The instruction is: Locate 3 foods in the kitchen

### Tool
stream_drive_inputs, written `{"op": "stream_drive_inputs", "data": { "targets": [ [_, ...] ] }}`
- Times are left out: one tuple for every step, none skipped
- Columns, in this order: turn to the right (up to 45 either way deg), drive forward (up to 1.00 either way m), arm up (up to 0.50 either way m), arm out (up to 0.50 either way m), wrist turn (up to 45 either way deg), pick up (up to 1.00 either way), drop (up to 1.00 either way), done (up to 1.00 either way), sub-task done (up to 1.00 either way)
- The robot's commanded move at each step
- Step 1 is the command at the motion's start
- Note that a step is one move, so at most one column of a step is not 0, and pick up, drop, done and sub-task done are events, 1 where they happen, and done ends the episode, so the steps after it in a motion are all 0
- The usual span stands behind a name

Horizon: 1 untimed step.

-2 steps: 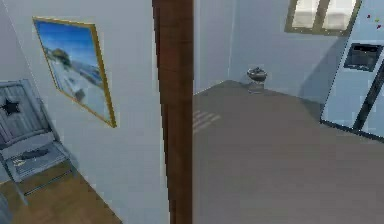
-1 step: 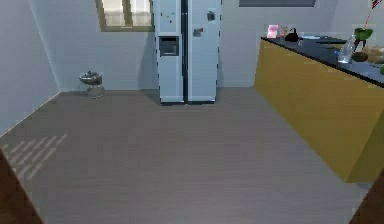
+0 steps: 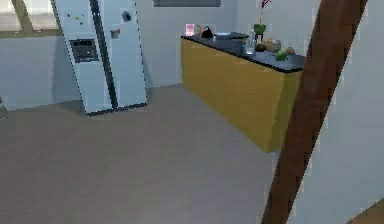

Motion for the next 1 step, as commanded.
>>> {"op": "stream_drive_inputs", "data": {
  "targets": [
    [0.0, 0.80, 0.00, 0.00, 0.0, 0.00, 0.00, 0.00, 0.00]
  ]
}}
